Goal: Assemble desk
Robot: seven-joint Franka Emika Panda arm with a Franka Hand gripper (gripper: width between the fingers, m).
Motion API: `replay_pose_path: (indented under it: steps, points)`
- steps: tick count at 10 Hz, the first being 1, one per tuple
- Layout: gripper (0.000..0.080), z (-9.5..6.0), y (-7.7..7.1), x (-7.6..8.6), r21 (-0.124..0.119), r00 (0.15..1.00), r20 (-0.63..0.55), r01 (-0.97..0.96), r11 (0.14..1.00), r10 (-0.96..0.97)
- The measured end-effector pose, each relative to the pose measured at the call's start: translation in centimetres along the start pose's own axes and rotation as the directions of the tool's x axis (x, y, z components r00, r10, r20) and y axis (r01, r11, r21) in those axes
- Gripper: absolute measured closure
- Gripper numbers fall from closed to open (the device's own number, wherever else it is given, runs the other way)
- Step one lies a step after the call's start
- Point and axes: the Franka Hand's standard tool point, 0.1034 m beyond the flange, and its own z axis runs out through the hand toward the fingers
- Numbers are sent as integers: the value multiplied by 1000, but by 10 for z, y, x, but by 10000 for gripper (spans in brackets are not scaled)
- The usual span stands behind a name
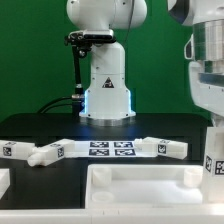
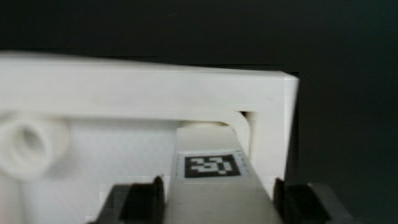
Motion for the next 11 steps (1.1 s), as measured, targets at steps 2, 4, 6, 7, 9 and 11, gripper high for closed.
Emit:
replay_pose_path:
  steps: [2,4,6,7,9,11]
  points:
    - [511,0,-2,0,14,983,28,-180,984,179]
    - [510,0,-2,3,16,975,24,-221,975,221]
    - [508,0,-2,3,15,979,23,-204,979,204]
    - [346,-2,0,-1,16,982,25,-189,982,189]
    - [164,-20,15,-14,14,991,40,-126,992,125]
    - [154,-38,27,-22,1,997,54,-52,999,52]
